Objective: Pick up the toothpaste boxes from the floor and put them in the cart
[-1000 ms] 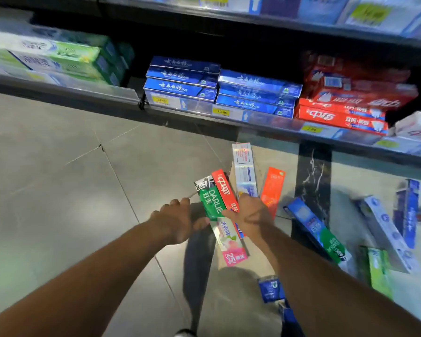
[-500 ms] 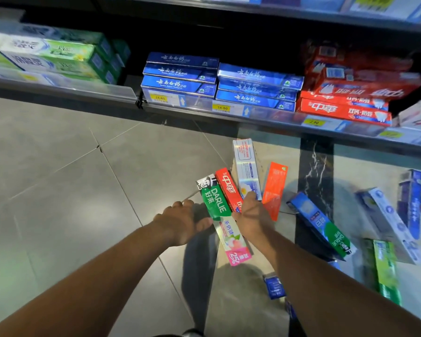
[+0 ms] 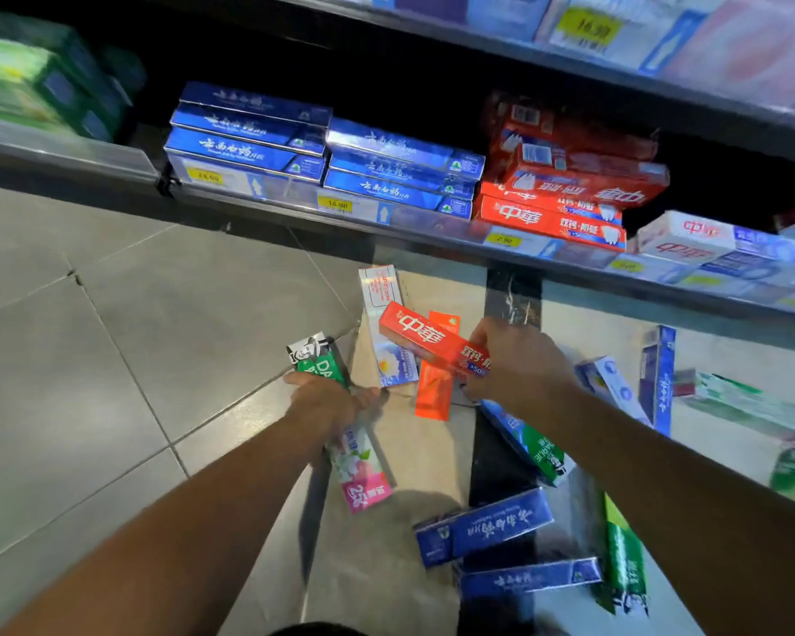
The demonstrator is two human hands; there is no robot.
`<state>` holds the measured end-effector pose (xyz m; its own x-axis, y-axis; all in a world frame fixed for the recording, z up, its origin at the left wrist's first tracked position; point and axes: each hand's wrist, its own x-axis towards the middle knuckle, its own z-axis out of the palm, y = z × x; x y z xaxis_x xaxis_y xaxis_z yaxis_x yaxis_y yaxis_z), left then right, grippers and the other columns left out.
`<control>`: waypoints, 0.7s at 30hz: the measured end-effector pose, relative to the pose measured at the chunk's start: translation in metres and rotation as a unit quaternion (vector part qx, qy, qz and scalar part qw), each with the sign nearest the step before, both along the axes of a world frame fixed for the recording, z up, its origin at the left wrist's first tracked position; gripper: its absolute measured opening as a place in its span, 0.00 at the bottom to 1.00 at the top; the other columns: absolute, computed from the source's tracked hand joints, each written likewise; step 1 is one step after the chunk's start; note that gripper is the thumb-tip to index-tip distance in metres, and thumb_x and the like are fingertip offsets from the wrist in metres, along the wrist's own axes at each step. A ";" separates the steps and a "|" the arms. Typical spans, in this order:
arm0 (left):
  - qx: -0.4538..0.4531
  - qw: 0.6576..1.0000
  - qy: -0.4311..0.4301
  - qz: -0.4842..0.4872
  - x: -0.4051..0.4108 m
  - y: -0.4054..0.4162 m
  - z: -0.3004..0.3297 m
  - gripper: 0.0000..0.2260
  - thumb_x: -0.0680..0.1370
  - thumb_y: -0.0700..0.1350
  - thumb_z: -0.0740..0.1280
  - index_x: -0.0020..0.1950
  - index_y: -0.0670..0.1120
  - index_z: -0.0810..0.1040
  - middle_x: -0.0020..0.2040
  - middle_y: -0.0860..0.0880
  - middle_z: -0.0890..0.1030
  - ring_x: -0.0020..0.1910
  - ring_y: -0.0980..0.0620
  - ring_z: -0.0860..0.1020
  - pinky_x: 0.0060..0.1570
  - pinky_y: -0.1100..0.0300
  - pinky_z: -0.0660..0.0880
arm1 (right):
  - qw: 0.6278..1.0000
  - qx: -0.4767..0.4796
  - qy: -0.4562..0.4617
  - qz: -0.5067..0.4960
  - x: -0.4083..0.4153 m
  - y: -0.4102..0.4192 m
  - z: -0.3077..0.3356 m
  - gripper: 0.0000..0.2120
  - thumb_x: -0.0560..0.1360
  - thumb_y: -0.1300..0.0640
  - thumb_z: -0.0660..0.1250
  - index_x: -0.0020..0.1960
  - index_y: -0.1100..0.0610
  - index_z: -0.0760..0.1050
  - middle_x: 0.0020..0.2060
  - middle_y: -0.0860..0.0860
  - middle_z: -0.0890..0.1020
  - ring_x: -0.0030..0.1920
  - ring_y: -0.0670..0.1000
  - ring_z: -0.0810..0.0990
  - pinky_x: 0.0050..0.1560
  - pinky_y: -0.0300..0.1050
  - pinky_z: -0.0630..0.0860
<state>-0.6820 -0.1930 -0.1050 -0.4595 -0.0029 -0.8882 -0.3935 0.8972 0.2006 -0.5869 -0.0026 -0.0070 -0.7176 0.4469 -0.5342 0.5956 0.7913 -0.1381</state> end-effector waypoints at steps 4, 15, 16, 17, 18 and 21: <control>-0.020 0.997 0.063 0.048 0.011 0.000 -0.024 0.58 0.62 0.62 0.78 0.76 0.38 0.46 0.59 0.38 0.75 0.55 0.35 0.80 0.47 0.41 0.81 | 1.000 0.018 -0.003 -0.005 0.011 0.014 -0.002 0.24 0.68 0.47 0.77 0.59 0.50 0.73 0.52 0.52 0.82 0.50 0.54 0.80 0.48 0.46 0.77; 0.156 0.977 0.030 0.142 0.001 -0.037 0.040 0.14 0.73 0.40 0.76 0.55 0.38 0.78 0.43 0.38 0.84 0.32 0.43 0.82 0.32 0.45 0.82 | 0.999 0.005 0.037 -0.021 0.020 0.015 0.005 0.24 0.69 0.44 0.76 0.58 0.51 0.72 0.51 0.52 0.83 0.48 0.53 0.82 0.41 0.43 0.73; 0.179 0.974 0.021 0.136 -0.001 -0.040 0.062 0.11 0.74 0.40 0.75 0.54 0.39 0.80 0.45 0.37 0.85 0.35 0.42 0.83 0.36 0.44 0.83 | 0.999 -0.005 0.044 -0.027 0.024 0.013 0.017 0.25 0.69 0.43 0.76 0.59 0.52 0.72 0.52 0.52 0.83 0.48 0.54 0.83 0.41 0.42 0.72; 0.196 0.972 0.013 0.127 -0.004 -0.042 0.088 0.10 0.75 0.40 0.74 0.54 0.40 0.80 0.47 0.37 0.85 0.39 0.39 0.84 0.40 0.42 0.83 | 0.998 -0.014 0.046 -0.029 0.028 0.011 0.032 0.26 0.69 0.42 0.76 0.60 0.52 0.72 0.52 0.52 0.83 0.49 0.54 0.83 0.42 0.43 0.72; 0.208 0.971 0.009 0.121 -0.007 -0.045 0.116 0.09 0.76 0.40 0.73 0.54 0.41 0.80 0.49 0.38 0.86 0.43 0.37 0.84 0.44 0.40 0.83 | 0.998 -0.023 0.042 -0.027 0.033 0.008 0.049 0.26 0.69 0.42 0.76 0.61 0.53 0.72 0.53 0.52 0.83 0.50 0.54 0.83 0.43 0.44 0.73; 0.226 0.967 0.016 0.120 -0.013 -0.051 0.204 0.08 0.77 0.40 0.72 0.55 0.44 0.80 0.49 0.40 0.86 0.48 0.36 0.84 0.49 0.38 0.81 | 0.998 -0.043 0.035 -0.013 0.040 0.002 0.117 0.27 0.68 0.44 0.76 0.61 0.53 0.72 0.53 0.53 0.84 0.51 0.54 0.83 0.47 0.44 0.77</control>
